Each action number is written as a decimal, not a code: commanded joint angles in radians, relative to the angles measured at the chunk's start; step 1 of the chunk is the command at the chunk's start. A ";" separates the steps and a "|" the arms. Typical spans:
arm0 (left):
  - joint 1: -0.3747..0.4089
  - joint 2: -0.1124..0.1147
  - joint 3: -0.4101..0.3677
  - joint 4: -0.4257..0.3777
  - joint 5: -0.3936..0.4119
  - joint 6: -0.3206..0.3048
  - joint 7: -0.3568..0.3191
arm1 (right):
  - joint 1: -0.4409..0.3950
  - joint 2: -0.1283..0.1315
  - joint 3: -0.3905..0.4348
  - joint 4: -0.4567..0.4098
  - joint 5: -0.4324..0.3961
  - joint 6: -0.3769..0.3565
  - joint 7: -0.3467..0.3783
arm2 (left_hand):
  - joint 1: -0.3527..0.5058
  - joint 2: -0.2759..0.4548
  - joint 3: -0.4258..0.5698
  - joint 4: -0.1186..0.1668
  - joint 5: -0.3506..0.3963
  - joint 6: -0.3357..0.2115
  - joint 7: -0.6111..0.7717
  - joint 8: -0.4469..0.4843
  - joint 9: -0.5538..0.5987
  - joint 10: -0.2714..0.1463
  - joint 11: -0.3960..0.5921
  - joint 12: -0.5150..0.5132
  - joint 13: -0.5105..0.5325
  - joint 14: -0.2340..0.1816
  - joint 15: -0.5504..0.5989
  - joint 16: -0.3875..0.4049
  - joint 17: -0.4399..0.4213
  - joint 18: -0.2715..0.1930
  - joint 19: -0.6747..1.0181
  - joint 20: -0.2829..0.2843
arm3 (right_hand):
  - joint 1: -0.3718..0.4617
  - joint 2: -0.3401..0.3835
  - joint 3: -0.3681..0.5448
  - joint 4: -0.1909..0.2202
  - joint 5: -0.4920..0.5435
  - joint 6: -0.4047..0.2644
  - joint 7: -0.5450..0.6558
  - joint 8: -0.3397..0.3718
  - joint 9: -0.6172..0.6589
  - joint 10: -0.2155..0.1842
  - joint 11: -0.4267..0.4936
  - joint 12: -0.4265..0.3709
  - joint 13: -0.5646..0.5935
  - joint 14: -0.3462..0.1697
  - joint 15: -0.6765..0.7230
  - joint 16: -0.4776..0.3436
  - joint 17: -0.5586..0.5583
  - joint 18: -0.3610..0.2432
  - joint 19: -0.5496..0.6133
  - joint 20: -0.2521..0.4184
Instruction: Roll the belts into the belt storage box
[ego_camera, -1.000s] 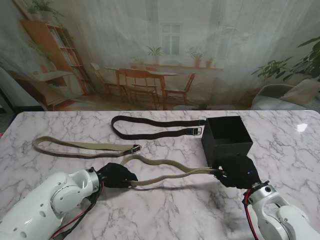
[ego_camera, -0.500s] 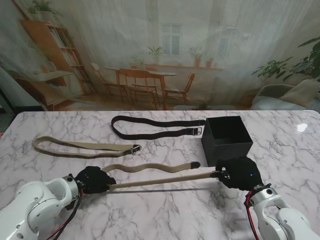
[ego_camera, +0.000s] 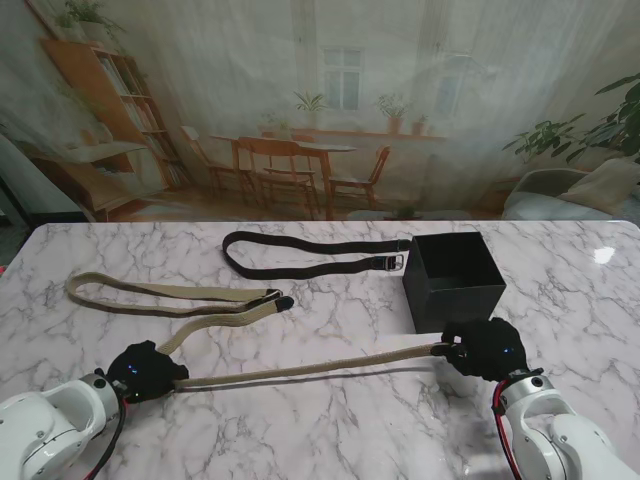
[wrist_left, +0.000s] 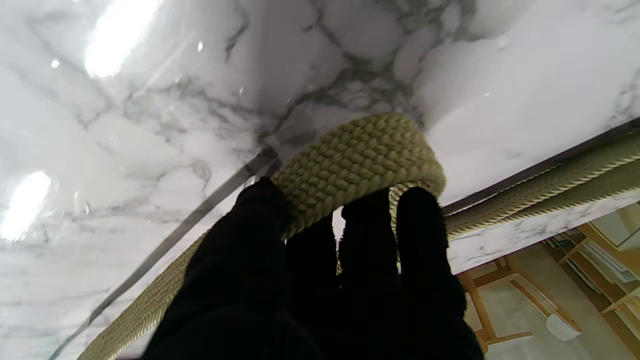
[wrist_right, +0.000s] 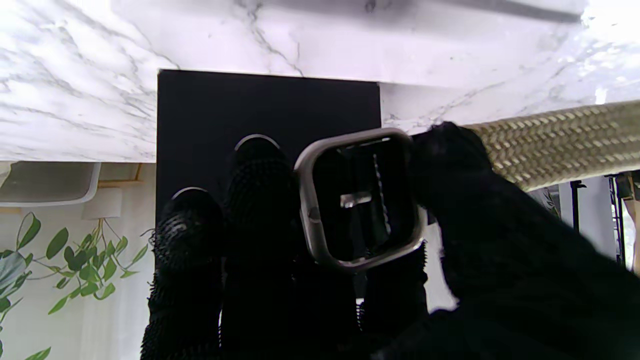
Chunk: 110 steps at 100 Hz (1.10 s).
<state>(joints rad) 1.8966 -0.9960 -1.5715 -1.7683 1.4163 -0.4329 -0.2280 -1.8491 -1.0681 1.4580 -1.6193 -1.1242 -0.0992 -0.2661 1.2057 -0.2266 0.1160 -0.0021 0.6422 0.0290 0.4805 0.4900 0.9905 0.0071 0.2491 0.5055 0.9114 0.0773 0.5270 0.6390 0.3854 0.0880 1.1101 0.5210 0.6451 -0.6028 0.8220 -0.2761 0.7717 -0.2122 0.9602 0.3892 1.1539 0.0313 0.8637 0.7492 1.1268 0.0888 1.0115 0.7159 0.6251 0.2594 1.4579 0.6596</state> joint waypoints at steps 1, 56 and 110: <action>0.008 0.009 -0.002 0.013 0.033 0.019 -0.005 | 0.012 0.003 -0.009 0.028 -0.001 0.021 0.008 | 0.038 -0.040 0.000 0.004 0.038 -0.014 0.030 0.014 0.052 -0.005 -0.020 0.017 0.002 0.033 0.013 0.016 -0.009 0.016 0.011 0.023 | 0.128 0.084 0.108 0.050 0.059 -0.072 0.063 0.039 0.028 -0.009 0.042 0.019 0.010 0.009 0.032 0.021 -0.011 0.023 0.023 0.012; 0.010 0.014 0.005 0.036 0.084 0.024 0.086 | 0.057 0.016 -0.092 0.095 -0.017 0.099 0.085 | -0.312 -0.049 -0.093 0.000 -0.080 0.047 -0.227 -0.070 -0.364 0.122 -0.062 -0.205 -0.293 0.093 -0.239 -0.117 -0.213 0.051 -0.280 -0.062 | 0.012 0.108 0.033 0.074 -0.096 0.004 -0.054 -0.104 -0.164 0.017 -0.281 -0.105 -0.149 0.008 -0.354 -0.106 -0.208 0.068 -0.206 -0.056; 0.016 -0.001 -0.054 -0.060 0.003 -0.073 0.178 | 0.003 0.014 -0.035 -0.002 -0.033 0.047 0.095 | -0.369 -0.027 -0.114 -0.002 -0.135 0.057 -0.309 -0.098 -0.472 0.158 -0.101 -0.231 -0.395 0.112 -0.274 -0.158 -0.270 0.068 -0.375 -0.078 | -0.256 0.202 -0.099 0.192 -0.137 0.116 -0.388 0.103 -0.445 0.101 -0.352 -0.255 -0.379 0.029 -0.437 -0.155 -0.322 0.059 -0.274 -0.034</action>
<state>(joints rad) 1.9186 -0.9957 -1.6179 -1.7920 1.4255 -0.5031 -0.0425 -1.8288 -1.0575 1.4138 -1.5869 -1.1411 -0.0418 -0.1619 0.8448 -0.2819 0.0115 -0.0019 0.5001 0.0801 0.1812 0.3983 0.5207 0.1421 0.1511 0.2861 0.5249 0.1662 0.2763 0.4911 0.1250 0.1161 0.7658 0.4572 0.4374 -0.4313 0.7398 -0.1159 0.6484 -0.1147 0.5843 0.4671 0.7214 0.1212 0.5169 0.4992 0.7695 0.1053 0.5847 0.5748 0.3124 0.2993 1.1866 0.6139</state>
